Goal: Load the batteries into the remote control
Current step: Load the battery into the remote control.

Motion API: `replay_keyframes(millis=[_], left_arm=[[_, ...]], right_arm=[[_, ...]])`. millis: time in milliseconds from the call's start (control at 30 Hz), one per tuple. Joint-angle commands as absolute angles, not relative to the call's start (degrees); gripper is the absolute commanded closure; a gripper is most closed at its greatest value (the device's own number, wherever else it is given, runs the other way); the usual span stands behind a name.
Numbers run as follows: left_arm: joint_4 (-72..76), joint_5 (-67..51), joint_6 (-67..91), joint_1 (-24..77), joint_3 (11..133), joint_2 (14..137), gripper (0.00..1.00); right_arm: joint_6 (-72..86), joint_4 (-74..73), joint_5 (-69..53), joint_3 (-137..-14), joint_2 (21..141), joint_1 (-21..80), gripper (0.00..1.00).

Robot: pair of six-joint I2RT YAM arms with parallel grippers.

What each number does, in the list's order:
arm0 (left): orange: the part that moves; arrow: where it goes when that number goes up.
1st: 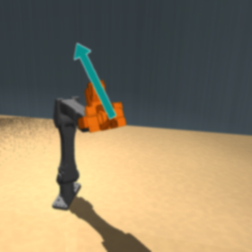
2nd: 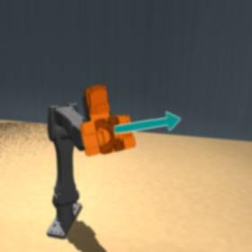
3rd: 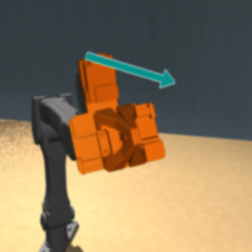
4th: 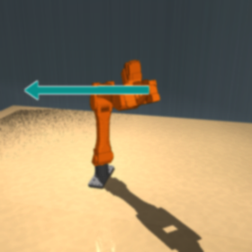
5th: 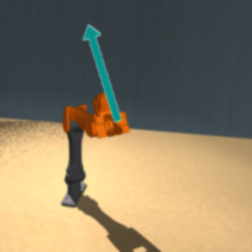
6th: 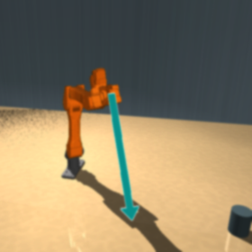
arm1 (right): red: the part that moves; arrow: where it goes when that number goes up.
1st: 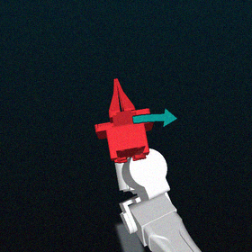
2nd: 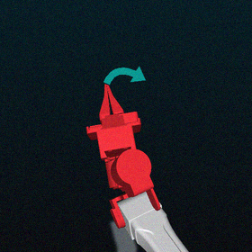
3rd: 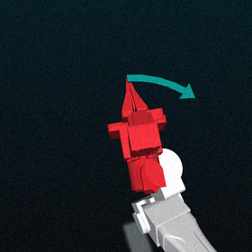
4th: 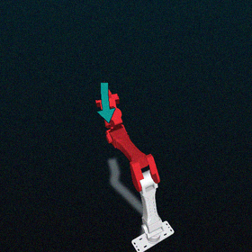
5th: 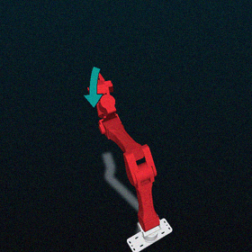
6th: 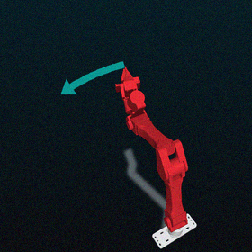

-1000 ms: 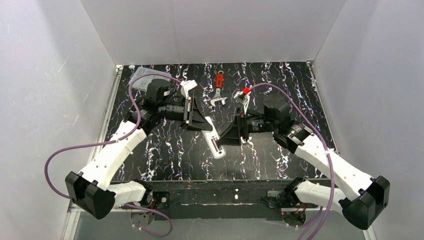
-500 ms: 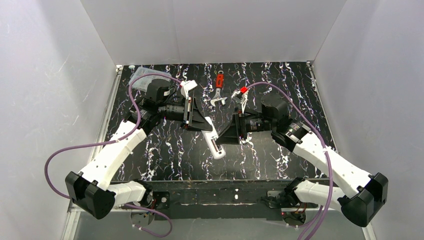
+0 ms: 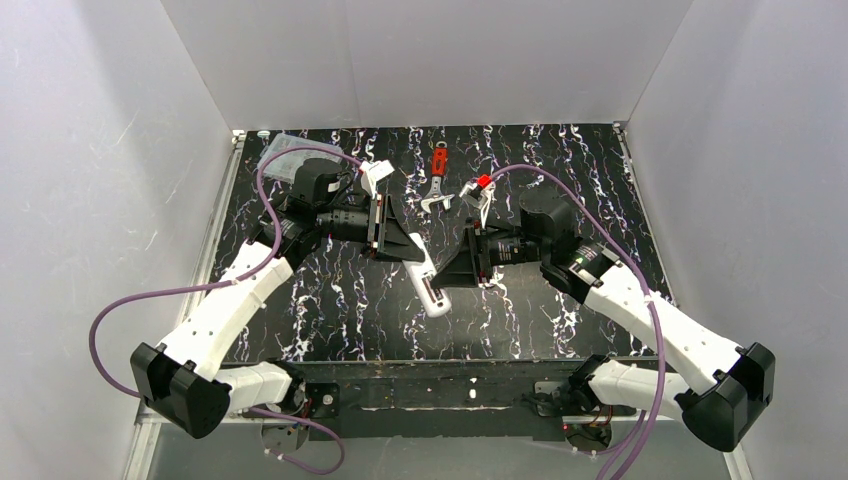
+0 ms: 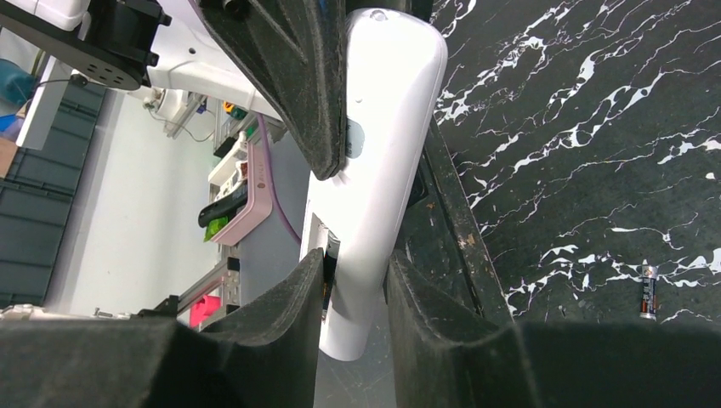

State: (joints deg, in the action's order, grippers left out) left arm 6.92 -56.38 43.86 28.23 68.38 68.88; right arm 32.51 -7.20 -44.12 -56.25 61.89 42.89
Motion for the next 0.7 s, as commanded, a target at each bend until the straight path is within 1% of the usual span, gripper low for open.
replay_keyframes(millis=[0,200,400,600,633,667], left_arm=[[6.3,-60.2,43.5,27.9,70.5,67.8,1.0],[7.4,-59.9,44.2,27.7,70.5,67.8,1.0],[8.9,-59.6,45.4,27.3,70.2,67.5,1.0],[9.8,-59.0,46.5,26.6,69.0,67.4,1.0],[10.1,-58.9,46.8,26.5,68.7,67.4,1.0],[10.6,-58.9,47.2,26.4,68.5,67.4,1.0]], right_arm=[[30.2,-7.9,-44.7,-58.2,62.0,43.1,0.66],[29.4,-8.8,-44.7,-58.4,62.2,43.1,0.79],[28.3,-10.7,-43.2,-58.4,62.0,43.1,0.87],[27.6,-11.2,-42.5,-58.4,61.6,43.2,0.92],[27.5,-11.3,-42.5,-58.6,61.6,43.2,0.92],[27.3,-11.2,-42.9,-58.7,61.5,43.2,0.9]])
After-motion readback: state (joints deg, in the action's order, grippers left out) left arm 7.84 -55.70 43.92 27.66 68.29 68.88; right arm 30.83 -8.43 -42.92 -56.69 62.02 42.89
